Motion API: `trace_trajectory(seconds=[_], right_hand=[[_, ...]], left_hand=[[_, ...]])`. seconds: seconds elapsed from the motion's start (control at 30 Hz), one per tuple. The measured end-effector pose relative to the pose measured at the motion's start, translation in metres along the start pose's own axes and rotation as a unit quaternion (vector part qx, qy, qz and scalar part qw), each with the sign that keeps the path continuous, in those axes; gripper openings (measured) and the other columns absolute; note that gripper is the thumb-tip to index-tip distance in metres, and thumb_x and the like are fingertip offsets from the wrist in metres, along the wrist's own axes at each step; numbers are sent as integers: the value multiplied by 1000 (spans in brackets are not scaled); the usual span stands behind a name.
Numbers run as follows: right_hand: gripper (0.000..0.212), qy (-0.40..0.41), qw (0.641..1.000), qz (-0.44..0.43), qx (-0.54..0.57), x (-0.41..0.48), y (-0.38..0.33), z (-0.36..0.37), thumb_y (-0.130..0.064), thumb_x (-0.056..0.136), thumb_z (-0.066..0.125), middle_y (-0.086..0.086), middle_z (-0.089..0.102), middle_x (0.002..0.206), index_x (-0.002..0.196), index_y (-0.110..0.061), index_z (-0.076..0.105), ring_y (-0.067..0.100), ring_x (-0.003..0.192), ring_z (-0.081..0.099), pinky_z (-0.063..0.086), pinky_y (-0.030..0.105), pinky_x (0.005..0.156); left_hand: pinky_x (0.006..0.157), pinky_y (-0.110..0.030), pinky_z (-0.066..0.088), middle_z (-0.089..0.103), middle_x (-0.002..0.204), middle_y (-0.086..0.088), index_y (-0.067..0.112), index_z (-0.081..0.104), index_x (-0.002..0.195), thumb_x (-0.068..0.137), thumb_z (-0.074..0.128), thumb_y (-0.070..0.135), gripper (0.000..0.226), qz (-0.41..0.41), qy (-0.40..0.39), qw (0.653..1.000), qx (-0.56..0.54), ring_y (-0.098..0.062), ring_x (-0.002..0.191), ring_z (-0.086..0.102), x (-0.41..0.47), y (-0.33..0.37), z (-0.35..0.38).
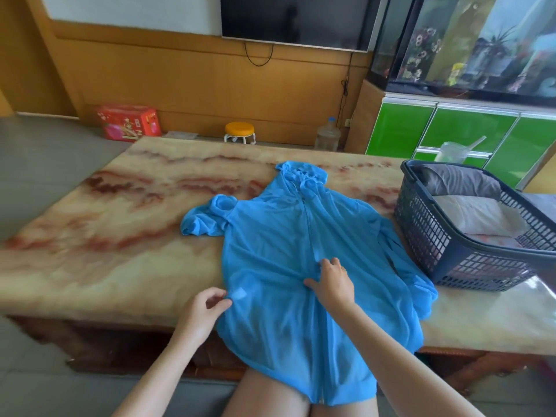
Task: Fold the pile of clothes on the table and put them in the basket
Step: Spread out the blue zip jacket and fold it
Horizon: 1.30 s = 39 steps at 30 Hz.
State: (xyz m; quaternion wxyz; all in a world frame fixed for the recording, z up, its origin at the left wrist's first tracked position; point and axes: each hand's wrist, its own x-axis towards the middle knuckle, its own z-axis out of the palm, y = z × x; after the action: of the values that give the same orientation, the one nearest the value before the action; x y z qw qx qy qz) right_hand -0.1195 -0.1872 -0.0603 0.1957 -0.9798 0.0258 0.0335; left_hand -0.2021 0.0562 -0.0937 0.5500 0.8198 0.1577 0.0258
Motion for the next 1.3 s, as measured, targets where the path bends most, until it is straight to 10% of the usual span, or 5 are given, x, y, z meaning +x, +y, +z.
trace_trajectory(seconds=[0.2, 0.53, 0.9, 1.1, 1.3], right_hand=[[26, 34, 997, 11, 62, 25, -14, -12, -28, 86, 64, 3, 62, 98, 105, -12, 57, 27, 92, 57, 38, 31, 69], [14, 40, 997, -20, 62, 94, -39, -4, -10, 85, 61, 4, 59, 84, 81, -10, 47, 30, 86, 56, 29, 31, 62], [46, 0, 995, -76, 58, 53, 4, -12, -41, 87, 62, -1, 51, 123, 126, -17, 57, 19, 113, 52, 43, 33, 85], [16, 65, 986, -54, 143, -24, 84, -21, -27, 83, 70, -7, 59, 98, 98, -20, 70, 13, 86, 58, 41, 25, 72], [38, 144, 977, 84, 130, -67, 144, -10, -26, 82, 70, 2, 54, 105, 116, -14, 57, 25, 103, 44, 37, 33, 84]], left_hand=[[70, -30, 49, 64, 96, 1, 13, 54, 101, 98, 46, 18, 10, -70, 23, 951, -301, -18, 89, 60, -10, 14, 4], [72, -23, 42, 62, 97, 3, 14, 57, 105, 93, 56, 27, 18, -70, 70, 987, -129, -16, 96, 57, 14, 14, 8], [57, -29, 34, 57, 65, 1, 6, 64, 82, 62, 64, 63, 60, -117, -22, 991, -52, -14, 62, 52, -3, 2, -14], [48, -17, 42, 68, 76, -2, 12, 64, 89, 89, 62, 13, 2, -114, -73, 990, -46, -9, 60, 60, -18, -4, -11], [57, -28, 41, 62, 86, -17, 3, 62, 92, 96, 51, 20, 20, -118, -22, 992, -27, -25, 72, 56, -24, -6, -5]])
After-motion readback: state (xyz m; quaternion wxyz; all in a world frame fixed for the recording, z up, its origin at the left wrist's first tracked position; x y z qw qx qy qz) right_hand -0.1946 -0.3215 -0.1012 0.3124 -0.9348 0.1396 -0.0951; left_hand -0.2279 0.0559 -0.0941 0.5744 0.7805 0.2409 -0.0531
